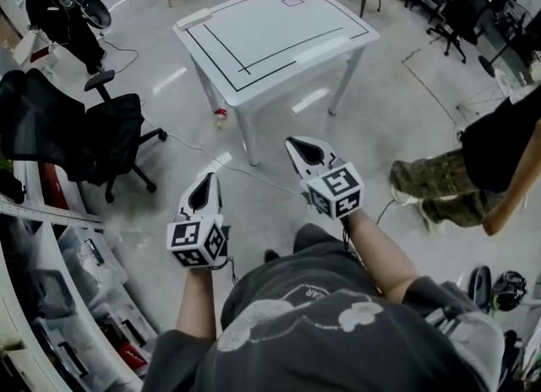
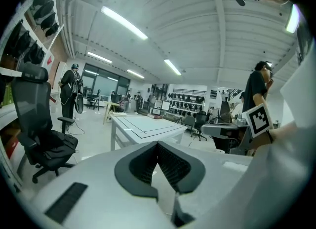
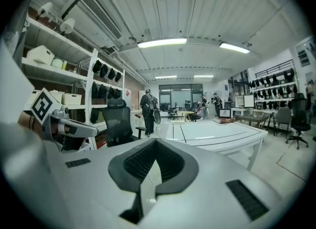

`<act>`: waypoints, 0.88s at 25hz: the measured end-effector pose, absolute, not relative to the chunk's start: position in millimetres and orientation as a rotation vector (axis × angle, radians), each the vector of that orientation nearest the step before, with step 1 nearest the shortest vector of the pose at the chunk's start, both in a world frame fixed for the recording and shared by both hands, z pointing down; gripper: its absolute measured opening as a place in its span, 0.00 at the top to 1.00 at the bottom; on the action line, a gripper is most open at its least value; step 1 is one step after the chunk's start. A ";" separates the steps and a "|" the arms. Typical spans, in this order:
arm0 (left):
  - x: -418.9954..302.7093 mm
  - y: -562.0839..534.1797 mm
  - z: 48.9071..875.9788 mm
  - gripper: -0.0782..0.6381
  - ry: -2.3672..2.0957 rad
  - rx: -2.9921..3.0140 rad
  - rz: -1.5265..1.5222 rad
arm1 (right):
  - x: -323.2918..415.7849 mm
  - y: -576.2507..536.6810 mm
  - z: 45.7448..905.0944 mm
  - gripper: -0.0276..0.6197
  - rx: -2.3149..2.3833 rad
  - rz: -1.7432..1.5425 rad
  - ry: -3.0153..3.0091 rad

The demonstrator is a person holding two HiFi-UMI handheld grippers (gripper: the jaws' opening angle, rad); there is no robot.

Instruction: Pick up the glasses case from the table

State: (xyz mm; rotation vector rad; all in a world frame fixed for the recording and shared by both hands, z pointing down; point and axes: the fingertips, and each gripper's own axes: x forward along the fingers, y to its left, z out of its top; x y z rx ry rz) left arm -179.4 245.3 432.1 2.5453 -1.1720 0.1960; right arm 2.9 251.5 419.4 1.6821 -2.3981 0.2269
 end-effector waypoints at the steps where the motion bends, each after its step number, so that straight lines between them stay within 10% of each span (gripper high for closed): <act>1: -181.7 242.3 433.5 0.89 -1.171 2.543 0.200 | 4.2 247.3 420.2 0.96 1.704 0.249 -2.396; 22: -161.0 63.8 468.7 0.89 -1.424 2.346 0.258 | 69.5 15.7 459.0 0.96 1.607 0.356 -2.494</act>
